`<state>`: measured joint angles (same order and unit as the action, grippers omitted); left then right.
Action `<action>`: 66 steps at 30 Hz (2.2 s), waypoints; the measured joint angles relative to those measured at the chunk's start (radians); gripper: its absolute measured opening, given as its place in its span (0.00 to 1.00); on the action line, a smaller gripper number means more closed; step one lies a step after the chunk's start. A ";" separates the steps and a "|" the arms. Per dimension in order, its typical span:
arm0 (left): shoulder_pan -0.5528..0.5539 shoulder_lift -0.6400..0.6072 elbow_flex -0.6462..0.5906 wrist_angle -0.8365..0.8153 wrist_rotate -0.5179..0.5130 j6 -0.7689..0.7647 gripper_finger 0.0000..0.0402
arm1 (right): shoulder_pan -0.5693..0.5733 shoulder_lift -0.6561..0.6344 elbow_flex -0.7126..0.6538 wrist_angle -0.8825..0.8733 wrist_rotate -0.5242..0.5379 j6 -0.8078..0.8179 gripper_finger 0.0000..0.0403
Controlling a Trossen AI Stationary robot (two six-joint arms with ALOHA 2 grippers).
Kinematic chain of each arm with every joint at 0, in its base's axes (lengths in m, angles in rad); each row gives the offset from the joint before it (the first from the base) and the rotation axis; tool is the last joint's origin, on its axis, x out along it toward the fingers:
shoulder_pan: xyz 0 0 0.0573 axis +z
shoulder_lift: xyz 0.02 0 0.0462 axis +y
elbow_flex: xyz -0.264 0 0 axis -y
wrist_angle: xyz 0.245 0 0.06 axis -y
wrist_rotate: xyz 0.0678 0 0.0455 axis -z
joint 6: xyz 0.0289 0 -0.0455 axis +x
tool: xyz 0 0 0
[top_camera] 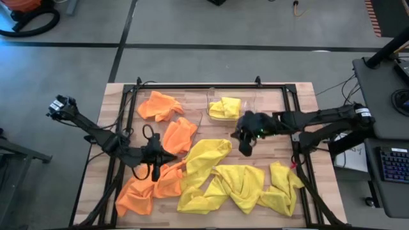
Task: Sort microfiber towel by color & place in baskets
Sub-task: Put the yellow microfiber towel into the right transparent bin
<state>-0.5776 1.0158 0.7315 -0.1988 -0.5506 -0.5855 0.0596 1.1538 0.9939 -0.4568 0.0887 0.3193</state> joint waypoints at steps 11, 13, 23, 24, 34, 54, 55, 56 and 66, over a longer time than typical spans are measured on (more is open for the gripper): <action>-0.049 0.199 0.155 -0.149 0.067 0.067 0.00 | 0.207 0.013 -0.001 -0.089 -0.013 0.065 0.03; -0.053 0.232 0.175 -0.184 0.066 0.068 0.00 | 0.238 0.015 -0.001 -0.122 -0.014 0.107 0.03; -0.057 0.398 0.261 -0.179 0.052 0.106 0.00 | 0.372 0.037 -0.001 -0.195 0.034 0.207 0.03; -0.057 0.418 0.271 -0.178 0.038 0.106 0.00 | 0.379 0.042 -0.001 -0.196 0.041 0.210 0.03; -0.012 0.584 0.377 -0.175 0.008 0.154 0.12 | 0.426 0.079 -0.001 -0.201 0.042 0.239 0.03; 0.215 0.952 0.597 -0.176 -0.024 0.395 0.53 | 0.508 0.078 -0.001 -0.219 0.045 0.318 0.03; 0.223 0.957 0.596 -0.175 -0.012 0.399 0.53 | 0.508 0.078 -0.001 -0.219 0.045 0.318 0.03; 0.231 0.962 0.595 -0.174 -0.008 0.401 0.53 | 0.508 0.078 -0.001 -0.217 0.047 0.317 0.03; 0.258 0.979 0.554 -0.142 -0.006 0.398 0.48 | 0.508 0.080 -0.002 -0.215 0.090 0.314 0.03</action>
<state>-0.3195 1.9949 1.2858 -0.3404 -0.5568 -0.1871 0.5674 1.2339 0.9920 -0.6721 0.1784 0.6336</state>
